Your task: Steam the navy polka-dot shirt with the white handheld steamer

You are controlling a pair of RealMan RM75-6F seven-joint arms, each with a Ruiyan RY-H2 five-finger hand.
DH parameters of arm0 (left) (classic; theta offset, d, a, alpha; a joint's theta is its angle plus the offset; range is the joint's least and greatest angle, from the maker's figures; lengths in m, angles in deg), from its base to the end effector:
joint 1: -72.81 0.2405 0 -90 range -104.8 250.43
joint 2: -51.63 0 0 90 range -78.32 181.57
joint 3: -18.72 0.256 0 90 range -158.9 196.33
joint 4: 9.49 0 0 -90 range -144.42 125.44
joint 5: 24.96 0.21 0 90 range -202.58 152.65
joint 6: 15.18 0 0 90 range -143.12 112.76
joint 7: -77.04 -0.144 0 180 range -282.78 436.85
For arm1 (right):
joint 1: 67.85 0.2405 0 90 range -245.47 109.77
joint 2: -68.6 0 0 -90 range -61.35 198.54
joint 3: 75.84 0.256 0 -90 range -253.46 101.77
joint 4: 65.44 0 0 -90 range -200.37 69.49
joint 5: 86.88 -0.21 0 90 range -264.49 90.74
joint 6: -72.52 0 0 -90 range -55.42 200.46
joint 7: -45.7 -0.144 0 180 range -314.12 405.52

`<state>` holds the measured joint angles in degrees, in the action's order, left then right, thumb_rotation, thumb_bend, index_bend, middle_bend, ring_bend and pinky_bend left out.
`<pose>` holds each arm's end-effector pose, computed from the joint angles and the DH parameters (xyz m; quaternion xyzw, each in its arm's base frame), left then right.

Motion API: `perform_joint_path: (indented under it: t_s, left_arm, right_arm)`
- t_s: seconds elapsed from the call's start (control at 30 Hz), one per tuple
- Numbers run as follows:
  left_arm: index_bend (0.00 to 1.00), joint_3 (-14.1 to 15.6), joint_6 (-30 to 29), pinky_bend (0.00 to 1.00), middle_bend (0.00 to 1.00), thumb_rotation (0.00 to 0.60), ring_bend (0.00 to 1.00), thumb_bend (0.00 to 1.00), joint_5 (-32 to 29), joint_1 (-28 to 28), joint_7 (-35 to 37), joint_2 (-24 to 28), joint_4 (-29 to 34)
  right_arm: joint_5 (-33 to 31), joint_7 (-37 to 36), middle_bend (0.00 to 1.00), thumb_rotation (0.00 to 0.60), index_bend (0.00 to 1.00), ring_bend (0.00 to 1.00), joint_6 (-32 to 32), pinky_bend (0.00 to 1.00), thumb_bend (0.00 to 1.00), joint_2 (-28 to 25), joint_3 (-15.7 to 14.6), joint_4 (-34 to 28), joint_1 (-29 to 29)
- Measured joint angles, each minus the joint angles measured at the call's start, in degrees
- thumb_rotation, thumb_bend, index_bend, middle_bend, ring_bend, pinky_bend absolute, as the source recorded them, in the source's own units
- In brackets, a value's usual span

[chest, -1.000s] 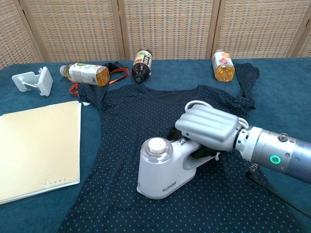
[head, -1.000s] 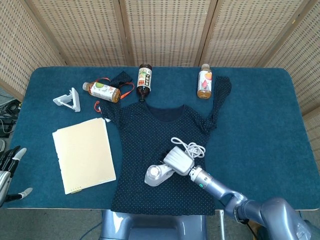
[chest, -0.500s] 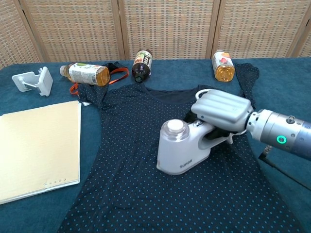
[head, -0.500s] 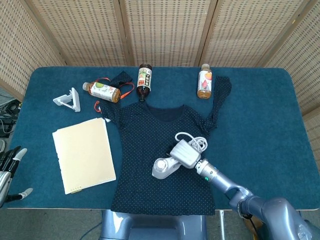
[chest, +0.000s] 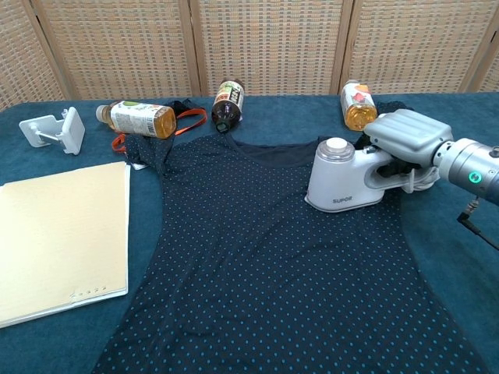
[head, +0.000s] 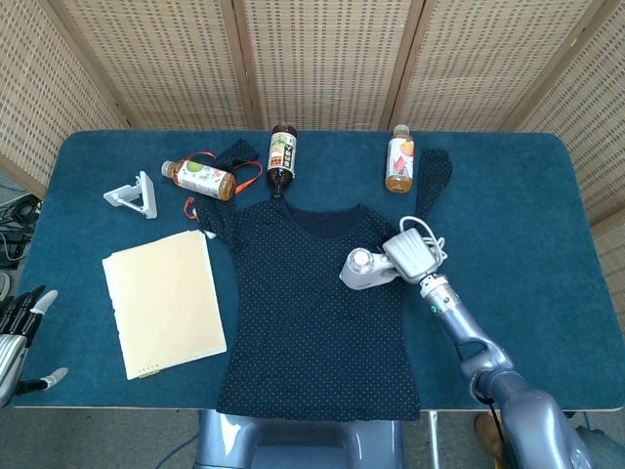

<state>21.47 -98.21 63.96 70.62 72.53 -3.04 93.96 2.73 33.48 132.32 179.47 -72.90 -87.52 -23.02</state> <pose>-0.2947 0.1435 0.1731 -0.6332 -0.4139 -0.3284 0.5656 -0.2269 -0.4084 -0.0364 0.7751 -0.2183 0.3534 0.4761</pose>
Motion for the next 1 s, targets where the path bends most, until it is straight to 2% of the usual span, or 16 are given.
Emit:
perform_joint_path:
  t_s: [0.17, 0.37, 0.7, 1.0]
  left_arm:
    - [0.0, 0.0, 0.1, 0.0, 0.0, 0.6, 0.0, 0.0, 0.0, -0.1, -0.1, 0.0, 0.1]
    - [0.0, 0.0, 0.1, 0.0, 0.0, 0.6, 0.0, 0.0, 0.1, -0.1, 0.0, 0.0, 0.1]
    - [0.0, 0.0, -0.2, 0.0, 0.0, 0.6, 0.0, 0.0, 0.2, 0.0, 0.3, 0.2, 0.0]
    - [0.0, 0.1, -0.3, 0.0, 0.0, 0.6, 0.0, 0.0, 0.4, 0.1, 0.7, 0.2, -0.2]
  right_arm:
    - [0.5, -1.1, 0.67, 0.6, 0.76, 0.78, 0.8, 1.0, 1.0, 0.4, -0.4, 0.0, 0.1]
    - [3.0, -1.8, 0.67, 0.6, 0.76, 0.78, 3.8, 1.0, 1.0, 0.4, -2.4, -3.1, 0.2]
    - [9.9, -0.2, 0.67, 0.6, 0.76, 0.78, 10.8, 1.0, 1.0, -1.4, -7.6, -12.9, 0.3]
    - [15.0, 3.9, 0.67, 0.6, 0.76, 0.78, 13.6, 1.0, 1.0, -4.8, -11.4, -23.8, 0.6]
